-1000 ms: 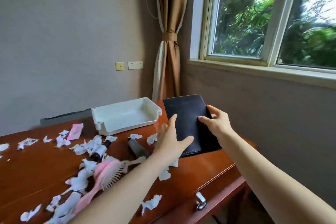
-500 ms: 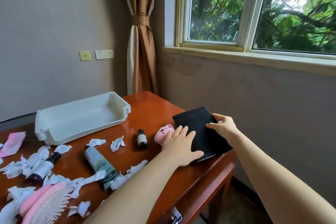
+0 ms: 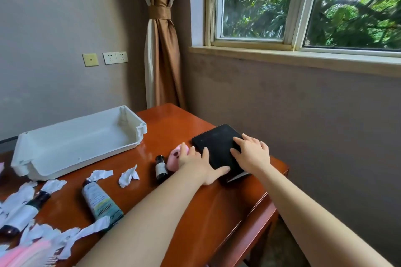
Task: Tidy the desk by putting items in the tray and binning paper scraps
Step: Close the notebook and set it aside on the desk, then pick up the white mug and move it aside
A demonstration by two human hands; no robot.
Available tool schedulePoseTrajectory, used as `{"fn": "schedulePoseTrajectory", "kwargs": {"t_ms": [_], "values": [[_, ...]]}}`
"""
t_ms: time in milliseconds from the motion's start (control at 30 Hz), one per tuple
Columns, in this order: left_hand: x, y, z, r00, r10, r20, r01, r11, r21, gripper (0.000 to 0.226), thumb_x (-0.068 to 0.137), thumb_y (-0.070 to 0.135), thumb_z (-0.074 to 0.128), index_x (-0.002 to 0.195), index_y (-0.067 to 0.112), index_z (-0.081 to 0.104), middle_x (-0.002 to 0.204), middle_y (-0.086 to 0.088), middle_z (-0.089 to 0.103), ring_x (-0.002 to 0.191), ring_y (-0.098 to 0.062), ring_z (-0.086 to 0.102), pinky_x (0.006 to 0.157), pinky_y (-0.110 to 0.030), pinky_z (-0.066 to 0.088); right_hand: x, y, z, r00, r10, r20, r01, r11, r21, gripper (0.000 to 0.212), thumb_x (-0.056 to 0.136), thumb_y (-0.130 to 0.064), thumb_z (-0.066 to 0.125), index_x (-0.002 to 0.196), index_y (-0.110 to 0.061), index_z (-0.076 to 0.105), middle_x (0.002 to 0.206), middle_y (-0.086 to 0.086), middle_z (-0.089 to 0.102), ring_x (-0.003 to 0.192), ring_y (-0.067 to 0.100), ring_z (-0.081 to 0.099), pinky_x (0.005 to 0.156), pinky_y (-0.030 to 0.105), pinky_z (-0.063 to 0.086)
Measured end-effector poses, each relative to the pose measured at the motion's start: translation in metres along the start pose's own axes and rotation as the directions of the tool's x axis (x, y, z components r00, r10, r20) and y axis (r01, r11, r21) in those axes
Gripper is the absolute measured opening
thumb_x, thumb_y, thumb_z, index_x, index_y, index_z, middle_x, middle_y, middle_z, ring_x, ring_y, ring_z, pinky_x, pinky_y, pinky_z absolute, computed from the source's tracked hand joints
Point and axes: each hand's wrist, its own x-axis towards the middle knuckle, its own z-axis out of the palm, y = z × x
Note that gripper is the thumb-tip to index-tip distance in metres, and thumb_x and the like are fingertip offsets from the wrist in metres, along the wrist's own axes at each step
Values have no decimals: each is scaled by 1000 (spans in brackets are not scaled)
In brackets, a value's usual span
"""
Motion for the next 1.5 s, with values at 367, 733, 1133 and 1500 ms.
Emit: {"fn": "schedulePoseTrajectory", "kwargs": {"t_ms": [367, 733, 1133, 1500], "values": [[25, -31, 14, 997, -52, -63, 46, 996, -80, 91, 83, 77, 10, 152, 19, -1, 161, -7, 3, 148, -26, -1, 116, -51, -7, 32, -24, 21, 983, -164, 79, 154, 982, 113, 41, 100, -37, 31, 131, -18, 50, 130, 2, 54, 131, 24, 42, 103, 37, 36], [52, -50, 15, 991, -127, -47, 121, 986, -117, 90, 85, 75, 10, 152, 16, 2, 160, -10, 6, 148, -28, 2, 117, -49, -6, 76, -44, 28, 947, -223, 232, 220, 975, 42, 48, 102, -41, 22, 148, -28, 25, 157, -4, 23, 148, 19, 12, 118, 38, 15], [-7, -75, -17, 983, 67, -173, -88, 989, -115, 67, 98, 54, 22, 151, 16, 13, 159, -5, 17, 148, -23, 11, 118, -47, 5, 39, -87, -13, 935, -334, 119, 350, 923, -162, 40, 99, -30, 41, 138, -20, 44, 132, 2, 57, 119, 22, 55, 88, 31, 49], [-138, -147, -23, 983, 80, -167, -109, 979, -171, 42, 98, 43, 32, 133, 22, 41, 135, -2, 51, 126, -23, 45, 106, -40, 30, -37, -180, -62, 858, -415, 303, 457, 886, -81, 39, 96, -27, 48, 135, -18, 49, 131, 6, 57, 115, 27, 56, 93, 36, 50]]}}
